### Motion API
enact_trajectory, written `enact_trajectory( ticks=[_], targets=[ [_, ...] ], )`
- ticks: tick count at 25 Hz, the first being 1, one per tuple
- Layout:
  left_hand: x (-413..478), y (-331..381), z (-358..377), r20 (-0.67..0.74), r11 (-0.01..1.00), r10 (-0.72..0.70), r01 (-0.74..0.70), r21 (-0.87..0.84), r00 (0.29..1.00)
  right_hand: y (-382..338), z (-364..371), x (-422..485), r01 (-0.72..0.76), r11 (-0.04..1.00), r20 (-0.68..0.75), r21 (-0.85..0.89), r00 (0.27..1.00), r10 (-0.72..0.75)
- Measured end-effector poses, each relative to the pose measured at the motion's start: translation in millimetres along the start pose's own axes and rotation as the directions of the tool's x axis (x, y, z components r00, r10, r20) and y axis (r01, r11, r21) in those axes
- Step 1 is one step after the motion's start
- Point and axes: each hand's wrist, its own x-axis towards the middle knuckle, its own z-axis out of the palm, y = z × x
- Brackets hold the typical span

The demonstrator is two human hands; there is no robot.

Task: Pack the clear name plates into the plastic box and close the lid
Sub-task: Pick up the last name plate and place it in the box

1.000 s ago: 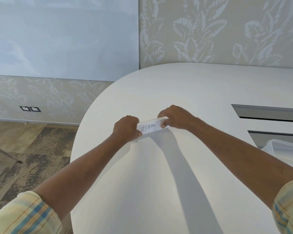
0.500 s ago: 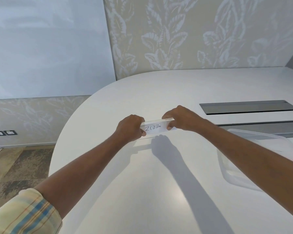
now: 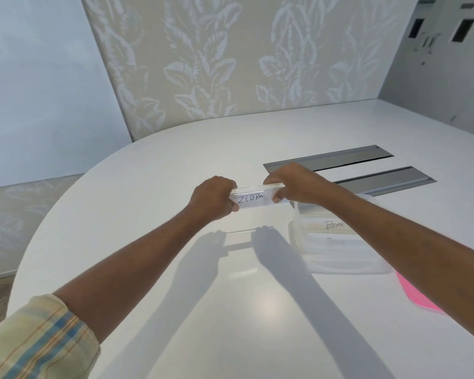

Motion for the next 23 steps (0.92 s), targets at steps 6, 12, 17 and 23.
enact_trajectory(
  ticks=[6, 12, 17, 23],
  targets=[
    [19, 77, 13, 0.009, 0.995, 0.103, -0.103, 0.007, 0.995, 57, -28, -55, -0.122, 0.992, -0.025, -0.023, 0.992, 0.122],
    [30, 135, 29, 0.056, 0.986, 0.165, -0.164, -0.018, 0.985, 103, -41, -97, -0.225, 0.974, -0.010, -0.027, 0.974, 0.225],
    [37, 170, 43, 0.088, 0.973, 0.229, -0.231, 0.012, 0.969, 137, -41, -119, -0.281, 0.960, -0.002, -0.007, 0.960, 0.281],
    [46, 195, 63, 0.156, 0.966, 0.254, -0.257, 0.002, 0.955, 162, -35, -134, -0.286, 0.958, 0.041, -0.013, 0.957, 0.286]
  ],
)
